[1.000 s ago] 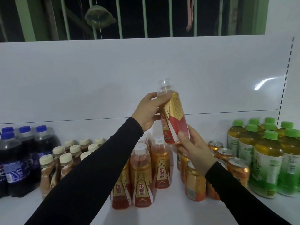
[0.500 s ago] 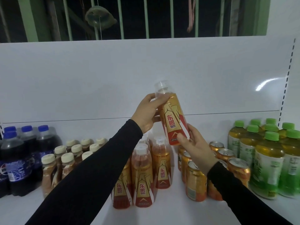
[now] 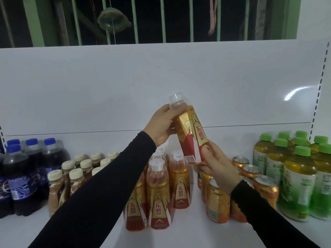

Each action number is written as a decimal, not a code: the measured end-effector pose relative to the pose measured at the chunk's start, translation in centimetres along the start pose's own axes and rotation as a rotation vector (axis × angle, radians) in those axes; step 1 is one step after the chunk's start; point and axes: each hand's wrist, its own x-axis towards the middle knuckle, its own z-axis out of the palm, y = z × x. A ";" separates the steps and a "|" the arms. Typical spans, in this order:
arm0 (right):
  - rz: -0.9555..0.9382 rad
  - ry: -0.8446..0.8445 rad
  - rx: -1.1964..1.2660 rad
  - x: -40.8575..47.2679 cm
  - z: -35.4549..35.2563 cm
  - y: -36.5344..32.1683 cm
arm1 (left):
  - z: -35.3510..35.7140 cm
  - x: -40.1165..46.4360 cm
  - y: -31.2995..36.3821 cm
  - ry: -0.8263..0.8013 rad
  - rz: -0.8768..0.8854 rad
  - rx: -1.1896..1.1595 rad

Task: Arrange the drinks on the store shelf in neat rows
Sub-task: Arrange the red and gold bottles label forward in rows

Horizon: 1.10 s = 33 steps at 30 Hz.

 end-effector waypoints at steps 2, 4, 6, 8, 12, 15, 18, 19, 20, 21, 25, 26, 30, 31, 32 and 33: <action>-0.103 0.031 -0.191 0.0 0.2 0.3 | 0.3 -0.1 0.1 0.028 -0.005 0.031; -0.164 0.066 -0.146 0.0 0.3 0.5 | 0.6 -0.1 0.2 0.041 -0.008 0.056; -0.188 0.084 -0.088 -0.1 0.3 0.6 | 0.7 -0.1 0.4 0.027 -0.009 0.060; -0.173 0.062 0.006 -0.1 0.1 0.5 | 0.6 -0.3 0.5 -0.019 -0.014 0.019; 0.015 0.008 0.382 0.2 -0.1 0.0 | 0.7 -0.9 0.2 -0.125 -0.077 -0.014; 0.102 -0.019 0.489 0.3 -0.1 -0.5 | 1.2 -0.9 0.3 -0.134 -0.077 -0.025; 0.116 -0.002 0.464 0.6 -0.4 -0.9 | 1.4 -0.6 0.3 -0.077 -0.060 -0.017; 0.067 0.000 0.381 0.6 -0.4 -1.1 | 1.5 -0.5 0.2 -0.049 -0.052 -0.012; -0.014 0.012 0.226 0.6 -0.5 -1.1 | 1.6 -0.5 0.1 -0.019 -0.045 -0.009; -0.106 0.026 0.052 0.6 -0.5 -1.2 | 1.7 -0.4 -0.1 0.009 -0.040 -0.013; -0.266 0.082 -0.271 0.3 -0.5 -0.5 | 2.1 -0.2 -0.3 0.077 -0.035 -0.019; -0.273 0.092 -0.276 0.3 -0.6 -0.3 | 2.1 -0.1 -0.3 0.079 -0.036 -0.005; -0.207 0.060 -0.081 0.4 -0.7 -0.6 | 1.9 -0.1 0.0 0.074 -0.022 0.005; -0.186 0.044 -0.048 0.4 -0.7 -0.7 | 1.8 -0.2 0.1 0.066 -0.027 0.006; -0.168 0.031 -0.008 0.4 -0.7 -0.8 | 1.7 -0.3 0.1 0.057 -0.036 0.009; -0.143 0.024 0.039 0.5 -0.7 -0.9 | 1.6 -0.3 0.0 0.044 -0.045 0.018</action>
